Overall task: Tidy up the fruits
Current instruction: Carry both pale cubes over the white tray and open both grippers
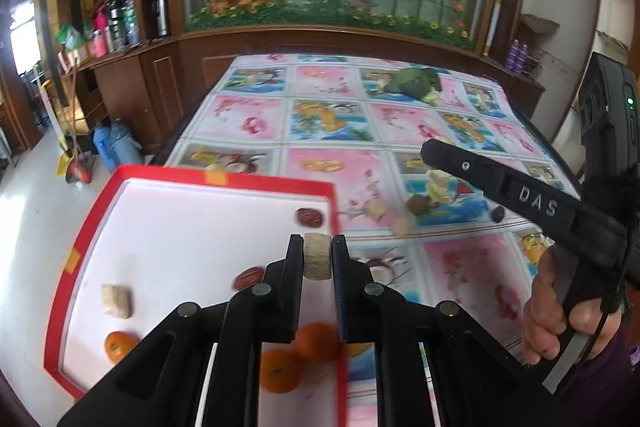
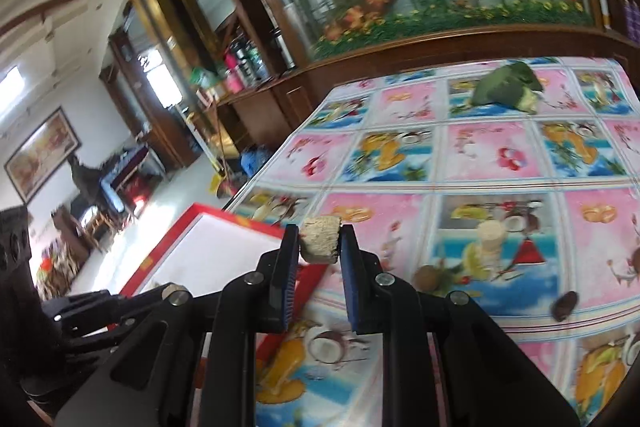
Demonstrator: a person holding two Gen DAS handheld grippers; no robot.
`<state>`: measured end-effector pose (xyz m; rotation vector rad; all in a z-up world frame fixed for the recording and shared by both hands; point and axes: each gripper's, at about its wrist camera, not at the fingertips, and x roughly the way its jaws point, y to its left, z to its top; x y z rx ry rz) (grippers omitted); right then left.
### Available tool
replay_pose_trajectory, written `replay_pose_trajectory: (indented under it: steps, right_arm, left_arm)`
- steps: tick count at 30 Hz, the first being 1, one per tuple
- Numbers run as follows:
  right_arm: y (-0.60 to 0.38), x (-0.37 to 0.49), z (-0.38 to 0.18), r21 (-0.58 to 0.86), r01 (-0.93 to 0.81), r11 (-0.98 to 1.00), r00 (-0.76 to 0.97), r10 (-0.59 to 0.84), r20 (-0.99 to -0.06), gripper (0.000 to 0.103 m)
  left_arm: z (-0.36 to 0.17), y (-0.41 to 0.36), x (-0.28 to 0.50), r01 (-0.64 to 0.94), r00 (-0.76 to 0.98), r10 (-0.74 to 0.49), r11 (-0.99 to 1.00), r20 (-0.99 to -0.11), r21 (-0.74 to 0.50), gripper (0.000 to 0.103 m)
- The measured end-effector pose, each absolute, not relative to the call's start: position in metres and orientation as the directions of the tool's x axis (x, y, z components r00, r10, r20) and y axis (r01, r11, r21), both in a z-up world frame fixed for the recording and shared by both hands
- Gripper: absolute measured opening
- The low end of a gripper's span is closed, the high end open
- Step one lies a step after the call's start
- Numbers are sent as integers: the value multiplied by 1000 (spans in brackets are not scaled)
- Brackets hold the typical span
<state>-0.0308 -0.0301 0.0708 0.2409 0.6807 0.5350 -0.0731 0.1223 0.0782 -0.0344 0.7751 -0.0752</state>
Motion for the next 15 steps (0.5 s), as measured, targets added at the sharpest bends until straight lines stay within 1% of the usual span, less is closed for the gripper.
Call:
replay_pose_trajectory:
  steps: [3, 6, 10, 15]
  right_arm:
    - [-3, -29, 62, 415, -409, 812, 599, 583, -549, 23]
    - [25, -29, 54, 411, -430, 804, 566, 594, -571, 23]
    - [59, -23, 38, 382, -446, 809, 519, 582, -627, 23]
    - [77, -16, 21, 354, -457, 816, 480, 561, -675, 23]
  left_arm:
    - [68, 142, -75, 7, 703, -42, 999, -709, -53, 12]
    - [58, 159, -76, -31, 692, -22, 998, -721, -61, 12]
    - [49, 171, -73, -58, 685, -16, 995, -728, -76, 12]
    - [42, 184, -73, -92, 689, 27, 994, -724, -51, 12]
